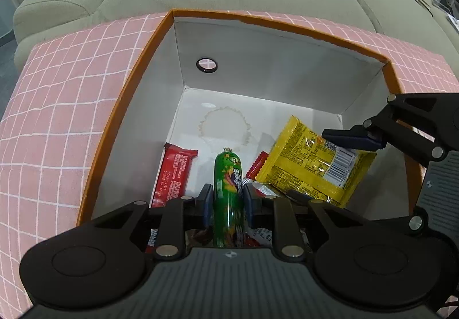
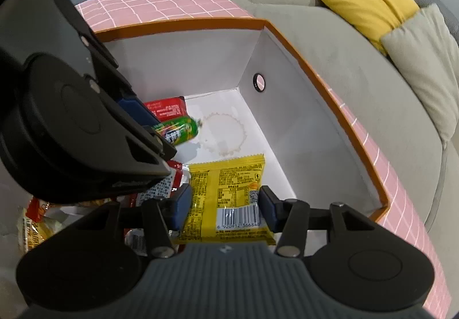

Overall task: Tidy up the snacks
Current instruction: 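Carry the sausage stick and yellow bag into the shoebox and release both, then withdraw both open tools from the box toward the white snack packs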

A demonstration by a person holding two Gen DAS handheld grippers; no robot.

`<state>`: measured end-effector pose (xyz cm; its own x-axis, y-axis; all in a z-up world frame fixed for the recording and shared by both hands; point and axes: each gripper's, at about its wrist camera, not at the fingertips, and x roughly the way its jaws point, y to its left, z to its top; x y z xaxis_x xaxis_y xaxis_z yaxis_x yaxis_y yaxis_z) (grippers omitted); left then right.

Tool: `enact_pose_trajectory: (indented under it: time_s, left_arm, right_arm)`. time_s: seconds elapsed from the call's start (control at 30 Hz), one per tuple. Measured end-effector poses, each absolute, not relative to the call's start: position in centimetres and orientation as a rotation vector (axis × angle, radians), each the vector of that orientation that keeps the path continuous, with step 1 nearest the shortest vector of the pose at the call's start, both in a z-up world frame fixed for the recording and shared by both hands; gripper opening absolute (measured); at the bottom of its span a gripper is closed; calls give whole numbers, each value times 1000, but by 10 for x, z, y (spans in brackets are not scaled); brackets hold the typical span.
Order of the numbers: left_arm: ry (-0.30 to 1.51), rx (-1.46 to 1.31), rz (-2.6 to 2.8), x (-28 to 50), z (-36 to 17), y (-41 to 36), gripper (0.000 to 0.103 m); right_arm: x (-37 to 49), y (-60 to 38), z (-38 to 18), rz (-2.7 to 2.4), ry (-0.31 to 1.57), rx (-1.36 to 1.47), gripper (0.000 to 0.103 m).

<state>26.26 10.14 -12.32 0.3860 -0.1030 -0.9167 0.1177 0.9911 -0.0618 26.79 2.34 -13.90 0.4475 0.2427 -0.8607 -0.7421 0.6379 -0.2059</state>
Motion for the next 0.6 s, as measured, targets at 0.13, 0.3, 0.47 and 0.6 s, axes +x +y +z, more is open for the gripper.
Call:
enact_pose_trajectory:
  time_s: [0.13, 0.3, 0.47, 0.6]
  left_arm:
    - [1152, 13, -129, 262, -117, 102, 28]
    - [1126, -11, -102, 257, -103, 107, 50]
    - [1089, -58, -86, 248, -86, 112, 61]
    - [1042, -76, -72, 234, -69, 110, 66]
  right_arm:
    - [265, 23, -134, 659, 919, -634, 55]
    - [265, 20, -119, 647, 930, -579, 68]
    - [256, 16, -103, 608, 913, -544, 74]
    - [246, 6, -88, 563, 893, -495, 80]
